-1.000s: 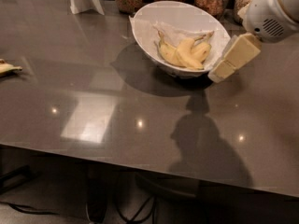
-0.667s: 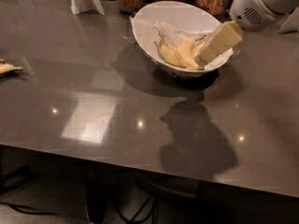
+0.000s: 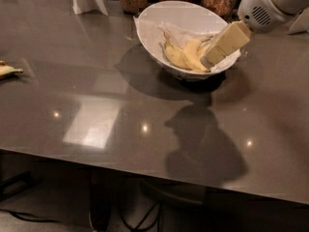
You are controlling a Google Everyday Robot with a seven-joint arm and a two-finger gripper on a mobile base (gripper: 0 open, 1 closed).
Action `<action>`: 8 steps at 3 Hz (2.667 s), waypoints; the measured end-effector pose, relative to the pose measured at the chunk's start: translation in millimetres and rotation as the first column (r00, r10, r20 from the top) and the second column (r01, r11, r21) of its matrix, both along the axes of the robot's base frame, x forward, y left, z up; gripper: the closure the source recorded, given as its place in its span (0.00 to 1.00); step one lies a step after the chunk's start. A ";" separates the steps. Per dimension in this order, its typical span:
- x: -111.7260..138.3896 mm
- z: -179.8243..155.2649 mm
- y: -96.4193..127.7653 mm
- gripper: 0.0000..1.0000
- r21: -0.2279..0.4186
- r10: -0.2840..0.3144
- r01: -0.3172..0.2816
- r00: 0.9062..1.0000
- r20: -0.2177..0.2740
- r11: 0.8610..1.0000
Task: Pick banana from white bowl
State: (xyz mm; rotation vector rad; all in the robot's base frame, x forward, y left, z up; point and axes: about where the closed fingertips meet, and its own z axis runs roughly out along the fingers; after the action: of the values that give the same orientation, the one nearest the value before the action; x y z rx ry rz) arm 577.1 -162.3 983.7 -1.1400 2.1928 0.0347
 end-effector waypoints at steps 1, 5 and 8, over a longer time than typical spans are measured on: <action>11.1 -3.9 12.0 0.00 0.054 -0.017 0.014 0.999 0.042 0.998; 74.5 -37.7 78.7 0.38 0.185 -0.065 0.049 0.995 0.081 0.982; 94.1 -81.3 48.9 0.36 0.078 -0.185 0.184 0.983 0.001 0.980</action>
Offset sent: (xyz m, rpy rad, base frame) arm 0.0559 0.0598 -0.0185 0.2254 -0.1446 -0.0655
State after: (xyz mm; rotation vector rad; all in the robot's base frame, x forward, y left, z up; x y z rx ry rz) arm 671.2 -113.4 902.5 -0.8891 2.2602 0.0345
